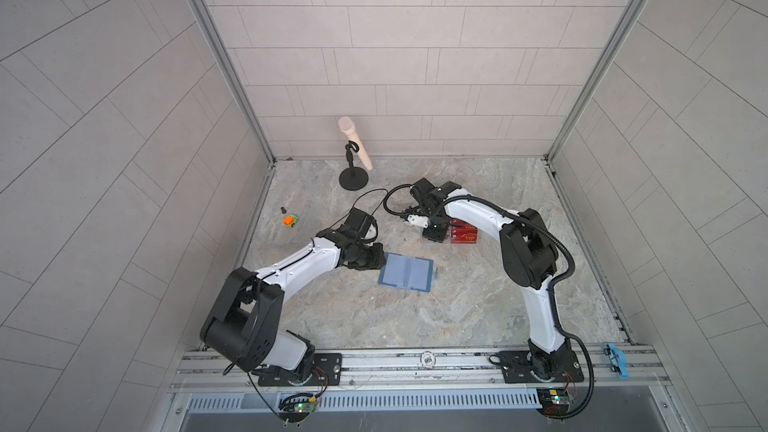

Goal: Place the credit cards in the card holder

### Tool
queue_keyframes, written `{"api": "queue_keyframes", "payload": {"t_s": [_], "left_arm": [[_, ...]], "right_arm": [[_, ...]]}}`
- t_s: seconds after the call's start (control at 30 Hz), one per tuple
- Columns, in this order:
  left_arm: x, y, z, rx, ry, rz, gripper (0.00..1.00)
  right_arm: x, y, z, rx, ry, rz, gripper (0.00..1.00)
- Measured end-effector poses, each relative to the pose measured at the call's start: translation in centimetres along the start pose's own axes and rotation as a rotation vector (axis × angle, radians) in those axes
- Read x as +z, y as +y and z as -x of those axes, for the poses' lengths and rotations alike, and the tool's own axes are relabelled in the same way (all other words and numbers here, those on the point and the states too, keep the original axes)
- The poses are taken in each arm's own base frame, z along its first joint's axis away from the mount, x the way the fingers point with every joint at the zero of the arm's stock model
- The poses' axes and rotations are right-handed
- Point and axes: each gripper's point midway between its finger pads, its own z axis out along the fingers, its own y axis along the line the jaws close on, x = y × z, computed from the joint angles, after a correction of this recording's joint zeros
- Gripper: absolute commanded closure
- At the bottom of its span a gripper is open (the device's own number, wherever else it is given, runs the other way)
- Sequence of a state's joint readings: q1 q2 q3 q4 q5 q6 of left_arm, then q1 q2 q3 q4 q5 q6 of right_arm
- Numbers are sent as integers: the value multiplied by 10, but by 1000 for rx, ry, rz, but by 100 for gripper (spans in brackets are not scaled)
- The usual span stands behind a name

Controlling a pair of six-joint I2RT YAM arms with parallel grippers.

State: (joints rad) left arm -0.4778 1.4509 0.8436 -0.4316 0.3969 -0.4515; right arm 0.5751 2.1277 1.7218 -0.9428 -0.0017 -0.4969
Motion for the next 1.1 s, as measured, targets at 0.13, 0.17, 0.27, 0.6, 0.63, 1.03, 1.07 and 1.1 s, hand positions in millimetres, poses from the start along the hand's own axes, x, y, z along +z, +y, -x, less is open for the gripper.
{"api": "queue_keyframes", "payload": {"t_s": [0.13, 0.17, 0.27, 0.6, 0.63, 1.03, 1.07, 1.1], "left_arm": [[0, 1, -2, -1, 8, 4, 68], [0, 1, -3, -1, 10, 5, 68], [0, 1, -3, 3, 14, 7, 68], [-1, 2, -5, 0, 22, 13, 67], [-1, 2, -5, 0, 22, 13, 67], [-2, 3, -5, 0, 20, 16, 67], [-2, 3, -5, 0, 20, 16, 67], [-2, 3, -5, 0, 19, 16, 67]], "right_arm": [[1, -2, 0, 0, 0, -9, 80], [1, -2, 0, 0, 0, -11, 82], [1, -3, 1, 0, -2, -15, 84], [1, -5, -1, 0, 8, -30, 85], [1, -6, -1, 0, 10, -31, 87], [-1, -5, -3, -8, 14, -29, 93], [-1, -5, -3, -8, 14, -30, 93], [-1, -5, -2, -8, 14, -30, 93]]}}
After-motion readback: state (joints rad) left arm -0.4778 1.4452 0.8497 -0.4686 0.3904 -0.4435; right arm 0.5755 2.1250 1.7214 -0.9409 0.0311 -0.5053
